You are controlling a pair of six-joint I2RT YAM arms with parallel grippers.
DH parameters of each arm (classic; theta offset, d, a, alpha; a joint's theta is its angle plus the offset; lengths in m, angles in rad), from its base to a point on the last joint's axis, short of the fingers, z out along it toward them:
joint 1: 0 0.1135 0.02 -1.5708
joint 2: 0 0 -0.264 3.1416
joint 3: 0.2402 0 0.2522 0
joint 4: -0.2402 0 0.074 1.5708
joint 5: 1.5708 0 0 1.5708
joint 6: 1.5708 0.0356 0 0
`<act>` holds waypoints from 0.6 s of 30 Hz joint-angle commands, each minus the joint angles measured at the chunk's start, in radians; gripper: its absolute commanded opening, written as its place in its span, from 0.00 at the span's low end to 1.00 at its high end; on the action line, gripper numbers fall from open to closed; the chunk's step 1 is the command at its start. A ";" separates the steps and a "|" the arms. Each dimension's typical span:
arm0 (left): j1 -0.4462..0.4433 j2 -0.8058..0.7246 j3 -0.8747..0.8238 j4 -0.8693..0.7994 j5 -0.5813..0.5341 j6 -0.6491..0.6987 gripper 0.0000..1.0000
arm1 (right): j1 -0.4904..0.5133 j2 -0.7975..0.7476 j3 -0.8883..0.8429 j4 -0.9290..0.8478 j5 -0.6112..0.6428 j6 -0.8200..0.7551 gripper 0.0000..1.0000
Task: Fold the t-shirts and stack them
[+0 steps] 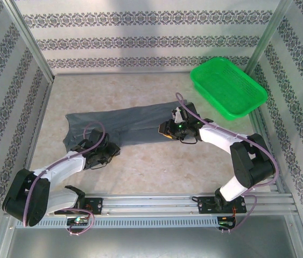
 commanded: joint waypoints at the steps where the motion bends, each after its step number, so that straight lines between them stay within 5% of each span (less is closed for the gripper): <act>1: -0.012 -0.112 0.038 -0.110 -0.042 -0.027 0.41 | -0.010 0.001 0.011 0.005 -0.009 -0.001 0.38; 6: 0.040 -0.277 0.136 -0.555 -0.229 0.028 0.41 | 0.021 -0.004 0.030 0.007 0.002 -0.026 0.38; 9: 0.156 -0.299 0.116 -0.732 -0.242 0.038 0.43 | 0.053 0.009 0.035 0.020 -0.004 -0.026 0.38; 13: 0.376 -0.301 0.078 -0.719 -0.179 0.108 0.50 | 0.079 0.030 0.043 0.030 -0.011 -0.018 0.38; 18: 0.604 -0.201 0.115 -0.474 -0.104 0.208 0.48 | 0.086 0.047 0.057 0.030 -0.015 -0.023 0.38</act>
